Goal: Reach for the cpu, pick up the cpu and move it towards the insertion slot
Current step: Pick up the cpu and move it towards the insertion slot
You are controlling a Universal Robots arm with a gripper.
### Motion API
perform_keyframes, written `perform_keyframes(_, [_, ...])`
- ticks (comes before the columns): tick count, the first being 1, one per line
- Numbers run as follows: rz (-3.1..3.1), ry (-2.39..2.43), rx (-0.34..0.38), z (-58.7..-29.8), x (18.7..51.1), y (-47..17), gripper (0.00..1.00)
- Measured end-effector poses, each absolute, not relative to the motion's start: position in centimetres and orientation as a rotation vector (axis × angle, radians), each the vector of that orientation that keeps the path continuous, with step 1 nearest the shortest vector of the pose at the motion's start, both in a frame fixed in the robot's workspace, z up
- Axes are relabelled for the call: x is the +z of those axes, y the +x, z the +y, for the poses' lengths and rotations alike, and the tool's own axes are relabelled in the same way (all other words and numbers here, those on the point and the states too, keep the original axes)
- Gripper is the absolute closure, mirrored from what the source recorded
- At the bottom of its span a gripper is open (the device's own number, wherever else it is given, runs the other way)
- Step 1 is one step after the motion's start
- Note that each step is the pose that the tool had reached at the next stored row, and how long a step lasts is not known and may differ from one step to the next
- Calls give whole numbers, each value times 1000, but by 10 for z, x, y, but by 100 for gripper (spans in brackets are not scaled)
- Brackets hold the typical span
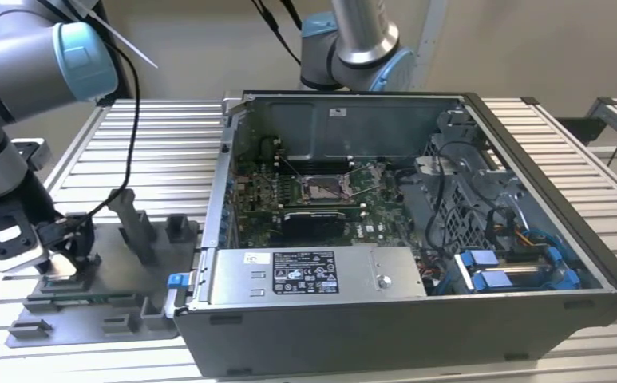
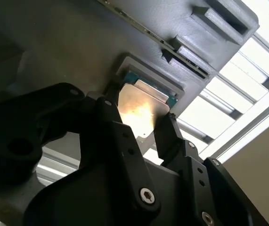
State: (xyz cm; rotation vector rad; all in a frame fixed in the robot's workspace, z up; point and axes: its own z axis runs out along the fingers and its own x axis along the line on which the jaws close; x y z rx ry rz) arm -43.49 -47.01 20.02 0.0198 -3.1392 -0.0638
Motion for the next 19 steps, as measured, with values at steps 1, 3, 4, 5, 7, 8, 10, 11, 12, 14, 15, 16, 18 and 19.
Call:
perform_keyframes(1, [-3139,20,-64,-470,202,-435,100])
perform_keyframes(3, [-3139,20,-64,-470,205,-435,100])
perform_keyframes(4, [-3139,20,-64,-470,206,-435,100])
perform_keyframes(5, [-3139,20,-64,-470,207,-435,100])
perform_keyframes(7, [-3139,20,-64,-470,209,-435,100])
perform_keyframes(8, [-3139,20,-64,-470,210,-435,100])
perform_keyframes(10, [-3139,20,-64,-470,214,-435,100])
perform_keyframes(11, [-3139,20,-64,-470,217,-435,100])
perform_keyframes(12, [-3139,20,-64,-470,220,-435,100])
perform_keyframes(14, [-3139,20,-64,-470,227,-435,100])
perform_keyframes(15, [-3139,20,-64,-470,230,-435,100])
perform_keyframes(16, [-3139,20,-64,-470,233,-435,100])
perform_keyframes(18, [-3139,20,-64,-470,244,-435,100])
perform_keyframes(19, [-3139,20,-64,-470,247,-435,100])
